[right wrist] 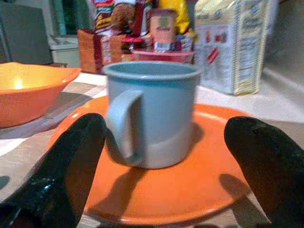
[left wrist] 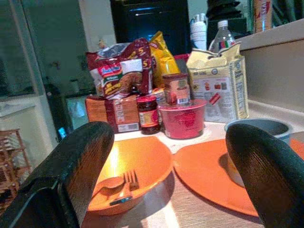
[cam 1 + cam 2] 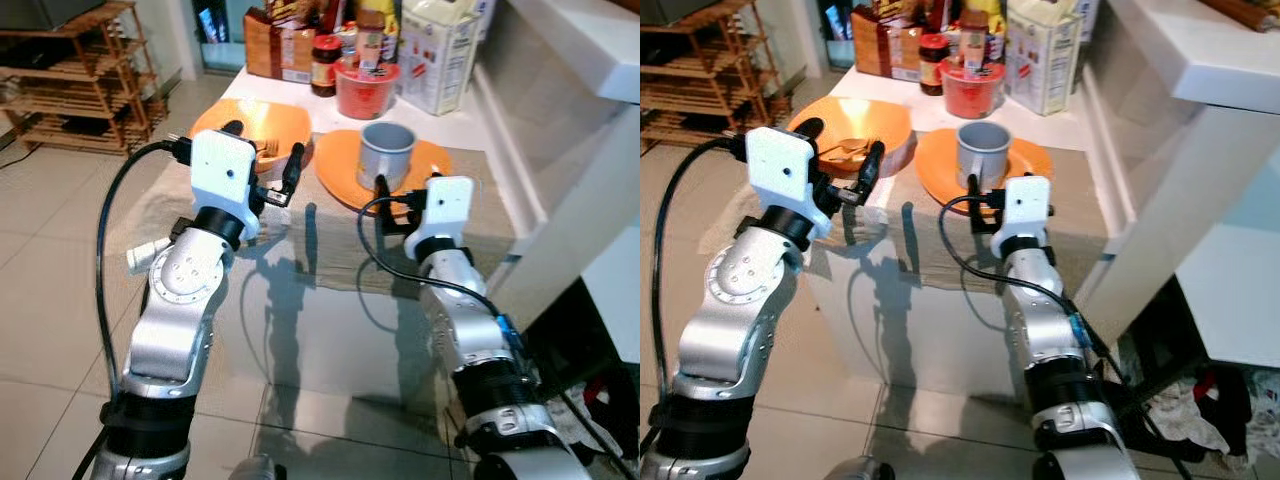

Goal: Setting the table

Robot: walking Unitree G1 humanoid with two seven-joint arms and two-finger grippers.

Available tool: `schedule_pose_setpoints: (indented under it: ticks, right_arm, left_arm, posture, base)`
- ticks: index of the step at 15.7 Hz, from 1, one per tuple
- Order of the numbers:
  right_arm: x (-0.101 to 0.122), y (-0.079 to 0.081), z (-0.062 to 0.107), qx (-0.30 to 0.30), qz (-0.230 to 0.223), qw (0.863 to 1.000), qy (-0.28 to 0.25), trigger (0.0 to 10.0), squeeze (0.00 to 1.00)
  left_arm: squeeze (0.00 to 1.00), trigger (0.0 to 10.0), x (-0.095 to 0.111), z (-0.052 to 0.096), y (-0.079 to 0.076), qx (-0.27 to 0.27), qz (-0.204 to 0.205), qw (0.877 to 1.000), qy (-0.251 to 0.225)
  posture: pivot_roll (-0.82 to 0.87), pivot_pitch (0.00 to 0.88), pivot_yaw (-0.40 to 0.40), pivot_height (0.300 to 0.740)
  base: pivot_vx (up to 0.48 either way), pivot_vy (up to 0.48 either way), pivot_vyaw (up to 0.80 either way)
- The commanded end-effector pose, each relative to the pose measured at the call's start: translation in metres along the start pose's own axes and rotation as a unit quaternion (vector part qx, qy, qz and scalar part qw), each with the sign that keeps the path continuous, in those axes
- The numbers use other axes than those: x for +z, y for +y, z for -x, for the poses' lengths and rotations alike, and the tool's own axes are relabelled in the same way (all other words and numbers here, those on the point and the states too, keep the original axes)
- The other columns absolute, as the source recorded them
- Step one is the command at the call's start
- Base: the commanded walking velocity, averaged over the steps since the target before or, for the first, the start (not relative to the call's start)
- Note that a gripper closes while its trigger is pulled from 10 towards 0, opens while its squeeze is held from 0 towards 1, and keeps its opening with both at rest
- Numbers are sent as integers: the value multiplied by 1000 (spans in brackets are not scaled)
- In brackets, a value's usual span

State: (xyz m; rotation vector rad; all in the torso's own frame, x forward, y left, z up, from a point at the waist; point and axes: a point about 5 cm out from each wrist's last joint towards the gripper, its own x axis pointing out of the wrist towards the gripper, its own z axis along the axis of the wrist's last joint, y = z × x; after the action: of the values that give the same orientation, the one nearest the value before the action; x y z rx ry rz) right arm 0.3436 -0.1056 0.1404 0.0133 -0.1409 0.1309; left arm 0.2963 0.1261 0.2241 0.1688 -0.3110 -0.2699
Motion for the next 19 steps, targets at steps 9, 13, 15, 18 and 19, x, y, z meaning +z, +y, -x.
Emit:
schedule_pose_setpoints:
  ticks: [9,13,15,18,19]
  right_arm:
    - [-5,-6,-17,-34,28,999,12,10000,0]
    - [-8,-7,-20,-42,30,999,17,0,0]
    - [-8,-4,-20,-38,29,999,15,0,0]
    - [-9,0,-22,-34,24,999,15,0,0]
    - [-10,1,-22,-33,24,999,15,0,0]
  left_arm:
    - [0,10000,5,13,0,5,0,1000,15]
    - [0,10000,5,15,-1,5,1,1000,18]
    - [0,10000,6,15,-1,5,1,1000,19]
    - [0,10000,6,17,0,8,1,1000,22]
    - [0,10000,6,17,0,9,1,1000,23]
  posture:
    - [253,0,-49,740]
    - [257,0,-54,740]
    - [260,0,-55,740]
    - [266,0,-57,740]
    - [267,0,-56,740]
  base:
    - [0,0,0]
    - [0,0,0]
    - [0,0,0]
    - [0,0,0]
    - [0,0,0]
